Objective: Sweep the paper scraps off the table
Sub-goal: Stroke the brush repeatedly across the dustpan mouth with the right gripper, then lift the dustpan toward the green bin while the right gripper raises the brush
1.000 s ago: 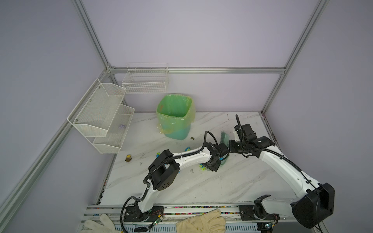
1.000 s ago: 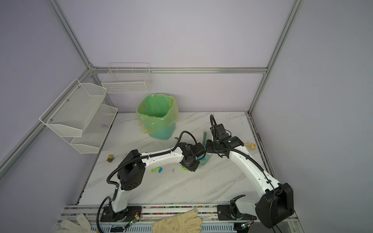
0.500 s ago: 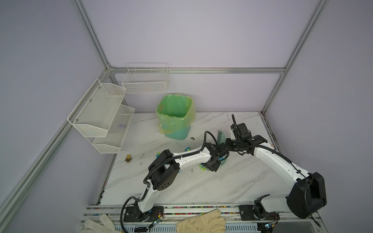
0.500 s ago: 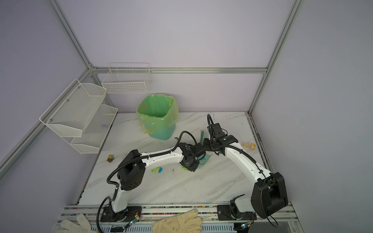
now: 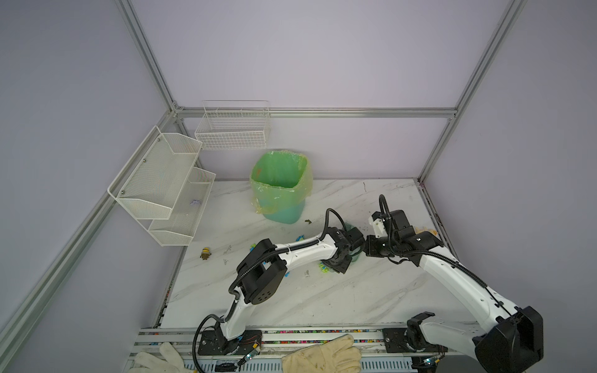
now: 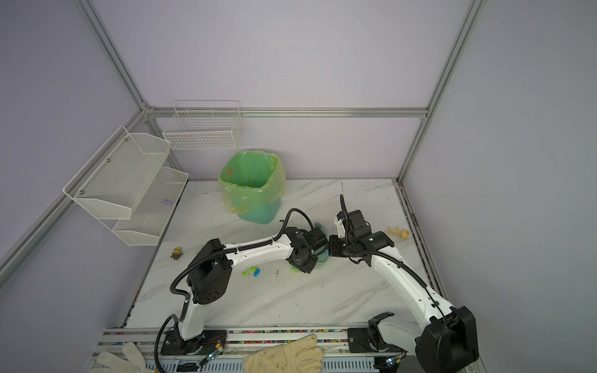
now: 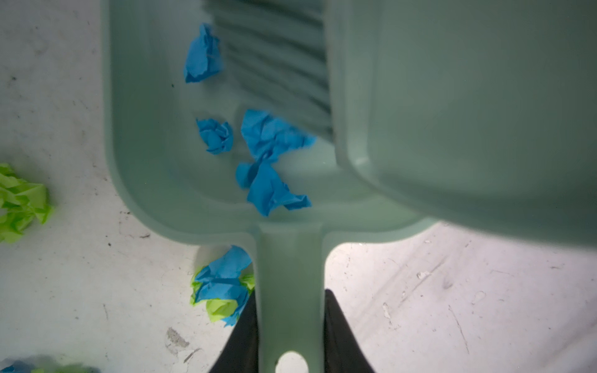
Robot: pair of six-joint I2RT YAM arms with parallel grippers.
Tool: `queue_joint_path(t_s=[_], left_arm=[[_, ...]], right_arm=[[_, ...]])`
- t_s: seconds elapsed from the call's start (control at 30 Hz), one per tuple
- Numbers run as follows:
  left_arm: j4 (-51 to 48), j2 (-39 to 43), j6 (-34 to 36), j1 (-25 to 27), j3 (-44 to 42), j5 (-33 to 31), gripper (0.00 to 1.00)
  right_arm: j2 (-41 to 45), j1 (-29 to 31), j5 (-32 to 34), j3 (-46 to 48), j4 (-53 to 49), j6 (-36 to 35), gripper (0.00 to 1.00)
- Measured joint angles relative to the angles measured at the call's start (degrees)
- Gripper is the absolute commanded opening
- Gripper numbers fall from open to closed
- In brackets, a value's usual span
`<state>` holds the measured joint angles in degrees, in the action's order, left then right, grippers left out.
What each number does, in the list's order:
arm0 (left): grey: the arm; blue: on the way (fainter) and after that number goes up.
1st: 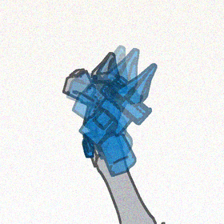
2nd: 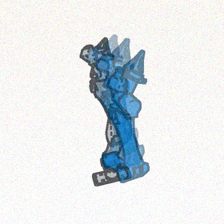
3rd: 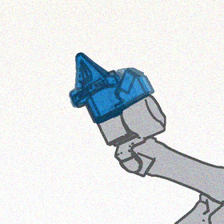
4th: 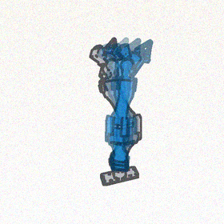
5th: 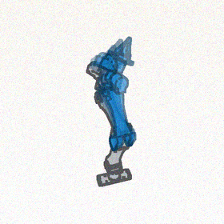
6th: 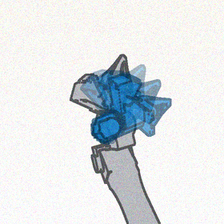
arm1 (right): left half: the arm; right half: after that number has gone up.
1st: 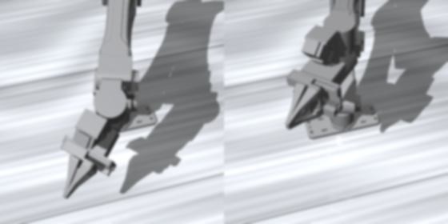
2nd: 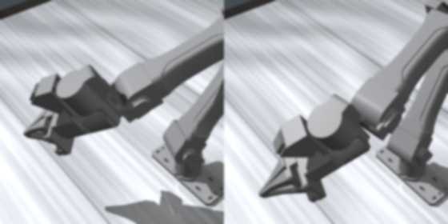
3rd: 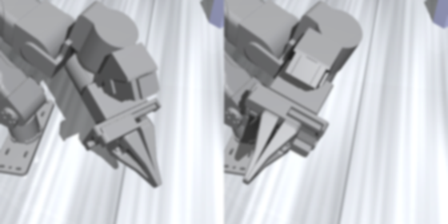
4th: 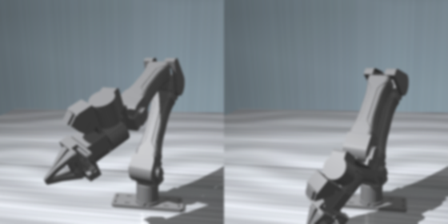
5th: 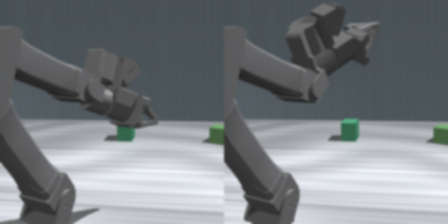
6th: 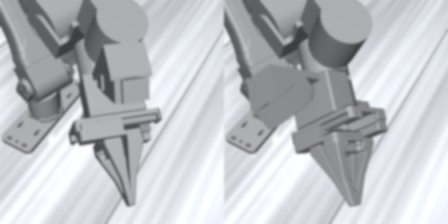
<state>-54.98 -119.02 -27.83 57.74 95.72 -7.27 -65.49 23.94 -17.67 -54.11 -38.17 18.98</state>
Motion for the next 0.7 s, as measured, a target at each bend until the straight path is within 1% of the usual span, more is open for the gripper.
queue_joint_path(t_s=[0.1,0.33,0.5,0.7], left_arm=[[0.1,0.0,0.0,0.1,0.0,-0.4,0.0],[0.5,0.0,0.0,0.1,0.0,-0.6,0.0],[0.6,0.0,0.0,0.2,0.0,-0.7,0.0],[0.6,0.7,-0.1,0.2,0.0,-1.1,0.0]], right_arm=[[1.8,0.2,0.4,-0.5,-2.0,0.5,0.0],[3.5,0.2,5.3,-5.1,-6.4,1.4,0.0],[3.8,0.2,8.5,-7.8,-7.7,1.4,0.0],[3.2,0.2,11.9,-8.4,-8.4,1.9,0.0]])
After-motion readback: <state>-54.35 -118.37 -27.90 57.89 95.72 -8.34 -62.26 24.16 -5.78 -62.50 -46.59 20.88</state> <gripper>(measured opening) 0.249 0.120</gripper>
